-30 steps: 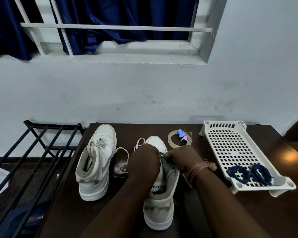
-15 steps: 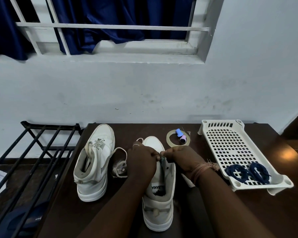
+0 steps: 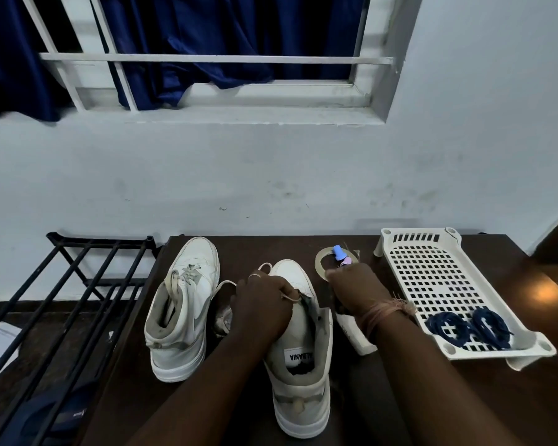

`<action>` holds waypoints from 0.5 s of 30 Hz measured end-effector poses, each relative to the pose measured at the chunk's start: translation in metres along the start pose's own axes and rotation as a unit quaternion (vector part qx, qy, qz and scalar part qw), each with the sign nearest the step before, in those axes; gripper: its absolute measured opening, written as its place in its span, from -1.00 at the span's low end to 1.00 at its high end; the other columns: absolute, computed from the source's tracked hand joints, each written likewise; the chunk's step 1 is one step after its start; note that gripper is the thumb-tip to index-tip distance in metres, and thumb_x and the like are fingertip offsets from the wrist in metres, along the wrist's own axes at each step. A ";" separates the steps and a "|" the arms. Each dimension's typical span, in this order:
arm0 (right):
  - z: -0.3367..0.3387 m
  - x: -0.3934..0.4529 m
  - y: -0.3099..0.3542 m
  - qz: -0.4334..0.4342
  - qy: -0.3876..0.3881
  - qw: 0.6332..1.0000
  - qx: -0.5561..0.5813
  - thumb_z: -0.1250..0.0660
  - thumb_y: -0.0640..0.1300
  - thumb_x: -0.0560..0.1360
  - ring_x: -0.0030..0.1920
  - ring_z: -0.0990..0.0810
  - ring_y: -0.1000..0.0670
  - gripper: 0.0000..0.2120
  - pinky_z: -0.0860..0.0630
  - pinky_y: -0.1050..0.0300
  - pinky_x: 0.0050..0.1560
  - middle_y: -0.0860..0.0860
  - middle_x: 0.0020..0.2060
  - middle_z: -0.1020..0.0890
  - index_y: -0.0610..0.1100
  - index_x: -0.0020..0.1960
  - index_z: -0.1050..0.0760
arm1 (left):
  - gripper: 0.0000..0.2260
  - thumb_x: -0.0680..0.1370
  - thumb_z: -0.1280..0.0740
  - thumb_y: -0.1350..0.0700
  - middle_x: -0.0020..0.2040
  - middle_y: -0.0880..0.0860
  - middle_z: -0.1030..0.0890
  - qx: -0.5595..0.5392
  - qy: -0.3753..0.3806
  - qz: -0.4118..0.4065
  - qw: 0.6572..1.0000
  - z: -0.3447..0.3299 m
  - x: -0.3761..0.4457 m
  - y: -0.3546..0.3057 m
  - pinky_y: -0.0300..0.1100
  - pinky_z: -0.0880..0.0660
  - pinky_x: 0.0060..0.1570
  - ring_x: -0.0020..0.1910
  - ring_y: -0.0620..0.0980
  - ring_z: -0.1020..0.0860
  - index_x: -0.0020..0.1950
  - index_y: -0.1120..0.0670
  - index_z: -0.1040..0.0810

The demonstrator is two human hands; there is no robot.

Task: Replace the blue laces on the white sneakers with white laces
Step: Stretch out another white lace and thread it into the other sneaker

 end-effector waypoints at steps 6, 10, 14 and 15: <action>-0.019 -0.013 -0.001 0.079 0.019 0.997 -0.008 -0.38 -0.35 0.42 -0.36 -0.60 0.04 -0.85 -0.56 0.16 -0.19 0.01 -0.43 -0.66 -0.23 -0.24 -0.71 | -0.87 0.41 -0.44 -0.12 0.23 -0.03 -0.58 0.002 -0.012 -0.007 1.000 -0.003 0.000 0.000 0.05 -0.48 0.20 0.20 0.05 -0.54 -0.06 -0.29 -0.70; -0.019 -0.008 0.000 0.085 0.033 0.996 0.000 -0.41 -0.32 0.44 -0.36 -0.58 0.06 -0.90 -0.55 0.16 -0.20 -0.05 -0.39 -0.68 -0.29 -0.19 -0.71 | -0.87 0.43 -0.47 -0.11 0.33 0.00 -0.53 0.010 -0.018 0.001 1.000 -0.004 -0.002 -0.001 0.03 -0.46 0.26 0.26 0.07 -0.50 -0.04 -0.28 -0.70; -0.027 -0.005 -0.002 0.082 0.052 0.990 -0.102 -0.34 -0.19 0.52 -0.22 -0.54 -0.01 -0.78 -0.46 0.15 -0.17 -0.24 -0.14 -0.69 -0.35 -0.07 -0.66 | -0.83 0.38 -0.46 -0.11 0.33 0.01 -0.54 0.003 -0.007 0.006 1.000 -0.003 -0.004 -0.002 0.04 -0.48 0.22 0.24 0.07 -0.52 -0.05 -0.30 -0.69; -0.028 -0.003 -0.003 0.079 0.060 0.987 -0.127 -0.32 -0.20 0.53 -0.22 -0.52 -0.03 -0.77 -0.42 0.17 -0.22 -0.24 -0.15 -0.67 -0.38 -0.09 -0.63 | -0.81 0.38 -0.46 -0.10 0.33 -0.01 -0.53 0.013 -0.005 0.005 1.000 -0.002 -0.005 -0.004 0.02 -0.47 0.23 0.24 0.07 -0.51 -0.03 -0.30 -0.68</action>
Point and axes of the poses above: each hand's wrist, its own x-axis towards the middle knuckle, its own z-axis out of the back of the hand, y = z × x, the point moved 4 cm from there along x, towards the middle knuckle
